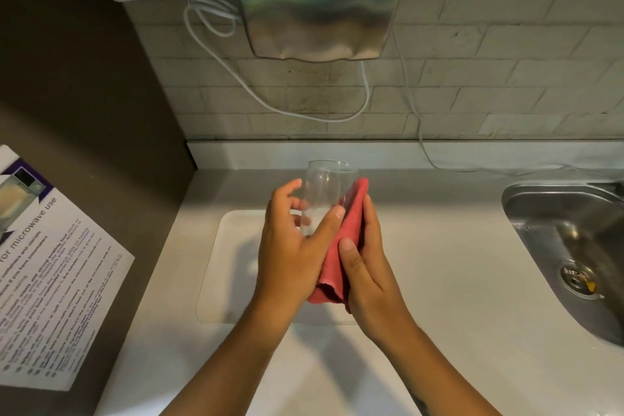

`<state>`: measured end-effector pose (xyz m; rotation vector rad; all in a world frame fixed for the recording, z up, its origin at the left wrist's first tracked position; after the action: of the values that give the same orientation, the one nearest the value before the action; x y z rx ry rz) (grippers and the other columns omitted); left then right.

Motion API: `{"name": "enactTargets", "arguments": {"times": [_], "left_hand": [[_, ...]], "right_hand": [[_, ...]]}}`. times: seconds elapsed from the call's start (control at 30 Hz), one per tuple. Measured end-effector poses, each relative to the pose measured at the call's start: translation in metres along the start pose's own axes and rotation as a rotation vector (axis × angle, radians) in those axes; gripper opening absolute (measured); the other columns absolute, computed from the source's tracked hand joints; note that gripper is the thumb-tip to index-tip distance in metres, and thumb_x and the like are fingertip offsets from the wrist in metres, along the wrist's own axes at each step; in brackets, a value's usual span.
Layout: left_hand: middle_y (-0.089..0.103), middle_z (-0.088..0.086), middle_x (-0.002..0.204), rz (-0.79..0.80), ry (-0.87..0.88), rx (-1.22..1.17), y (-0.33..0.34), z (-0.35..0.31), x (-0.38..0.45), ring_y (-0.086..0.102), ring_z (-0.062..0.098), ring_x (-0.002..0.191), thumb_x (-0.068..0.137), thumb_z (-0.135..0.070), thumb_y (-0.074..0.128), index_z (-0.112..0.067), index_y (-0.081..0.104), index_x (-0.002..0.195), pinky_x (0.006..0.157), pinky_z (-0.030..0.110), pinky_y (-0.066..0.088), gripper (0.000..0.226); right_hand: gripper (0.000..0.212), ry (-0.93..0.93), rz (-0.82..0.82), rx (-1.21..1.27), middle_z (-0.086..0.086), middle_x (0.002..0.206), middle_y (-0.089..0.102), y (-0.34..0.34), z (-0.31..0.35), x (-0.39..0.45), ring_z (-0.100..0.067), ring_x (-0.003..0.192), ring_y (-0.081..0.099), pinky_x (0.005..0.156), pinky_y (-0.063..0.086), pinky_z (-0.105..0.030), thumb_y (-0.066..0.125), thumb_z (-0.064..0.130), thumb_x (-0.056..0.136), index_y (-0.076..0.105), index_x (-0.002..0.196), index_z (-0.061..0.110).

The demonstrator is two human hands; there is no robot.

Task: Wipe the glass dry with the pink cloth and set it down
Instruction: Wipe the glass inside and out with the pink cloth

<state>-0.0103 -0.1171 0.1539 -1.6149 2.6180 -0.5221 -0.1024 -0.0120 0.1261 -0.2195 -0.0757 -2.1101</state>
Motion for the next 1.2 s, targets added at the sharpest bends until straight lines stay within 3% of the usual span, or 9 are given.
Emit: {"name": "enactTargets", "arguments": {"times": [0.13,0.3,0.47,0.63,0.77,0.9,0.93,1.07,1.2], "left_hand": [[0.056,-0.028,0.128,0.006,0.000,-0.025,0.000,0.002,-0.006,0.065,-0.002,0.110,0.080,-0.077,0.063,-0.049,0.040,0.147,0.069,0.006,0.056,0.076],[0.064,-0.022,0.123,0.035,-0.099,-0.229,0.002,0.012,-0.003,0.075,0.011,0.104,0.083,-0.069,0.064,-0.061,0.047,0.127,0.083,0.035,0.068,0.048],[0.074,-0.014,0.114,0.073,-0.175,-0.440,0.010,0.022,-0.011,0.079,0.017,0.102,0.079,-0.063,0.069,-0.059,0.058,0.117,0.079,0.036,0.067,0.040],[0.072,0.003,0.126,0.051,-0.177,-0.515,0.005,0.020,-0.007,0.079,0.023,0.103,0.081,-0.057,0.067,-0.048,0.062,0.119,0.078,0.036,0.065,0.040],[0.071,0.003,0.125,0.082,-0.127,-0.545,0.000,0.013,0.001,0.080,0.022,0.101,0.082,-0.050,0.062,-0.040,0.058,0.125,0.075,0.031,0.064,0.044],[0.070,0.005,0.128,0.124,-0.125,-0.558,0.011,0.013,-0.006,0.080,0.021,0.096,0.081,-0.052,0.065,-0.046,0.061,0.118,0.074,0.031,0.063,0.037],[0.071,0.005,0.126,0.116,-0.131,-0.562,0.011,0.013,-0.006,0.079,0.023,0.097,0.081,-0.054,0.065,-0.047,0.061,0.116,0.074,0.031,0.063,0.036],[0.073,0.002,0.120,0.078,-0.125,-0.557,0.002,0.014,0.004,0.078,0.020,0.097,0.079,-0.053,0.064,-0.038,0.058,0.124,0.074,0.031,0.063,0.047],[0.074,-0.003,0.117,0.107,-0.119,-0.533,0.005,0.016,0.005,0.079,0.018,0.097,0.077,-0.053,0.063,-0.038,0.055,0.125,0.077,0.034,0.065,0.050]], "right_hand": [[0.072,-0.046,0.032,-0.094,0.032,0.181,0.006,0.004,0.007,-0.004,0.007,0.167,0.017,0.132,0.026,-0.018,0.038,0.030,0.116,-0.004,0.174,0.037],[0.071,-0.078,0.040,-0.221,0.025,0.183,-0.004,0.011,0.016,0.003,0.007,0.168,0.003,0.132,0.012,-0.011,0.035,0.031,0.117,-0.005,0.175,0.027],[0.065,-0.076,0.000,-0.108,0.022,0.183,0.010,-0.002,0.032,0.030,-0.007,0.169,0.021,0.139,0.022,-0.050,0.032,0.033,0.115,0.004,0.175,0.034],[0.065,-0.115,0.023,-0.131,0.021,0.184,0.009,0.011,0.035,0.015,-0.009,0.171,0.018,0.139,0.020,-0.049,0.032,0.032,0.117,0.002,0.175,0.032],[0.068,-0.134,0.026,-0.140,0.023,0.183,0.008,0.022,0.026,-0.008,-0.002,0.169,0.018,0.137,0.023,-0.030,0.032,0.044,0.117,-0.001,0.175,0.033],[0.066,-0.084,-0.001,-0.001,0.009,0.184,0.020,0.008,0.036,0.022,-0.023,0.167,0.033,0.131,0.032,-0.066,0.030,0.032,0.113,0.007,0.175,0.032],[0.066,-0.091,-0.004,-0.001,0.009,0.183,0.022,0.008,0.039,0.026,-0.023,0.166,0.035,0.131,0.034,-0.064,0.030,0.032,0.113,0.008,0.175,0.032],[0.067,-0.139,0.015,-0.148,0.027,0.181,0.012,0.023,0.031,0.003,0.000,0.168,0.020,0.135,0.024,-0.022,0.032,0.034,0.116,0.002,0.176,0.027],[0.067,-0.134,0.010,-0.132,0.024,0.182,0.013,0.021,0.028,0.005,-0.004,0.169,0.021,0.138,0.024,-0.039,0.032,0.032,0.115,0.003,0.175,0.027]]}}
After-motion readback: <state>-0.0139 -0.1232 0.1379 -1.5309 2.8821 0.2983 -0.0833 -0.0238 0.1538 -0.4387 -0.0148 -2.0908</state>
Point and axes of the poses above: each hand's wrist, its own x-axis towards the middle knuckle, its own y-axis out of the palm, z = x × y, the point moved 10 cm from there along x, towards the middle knuckle
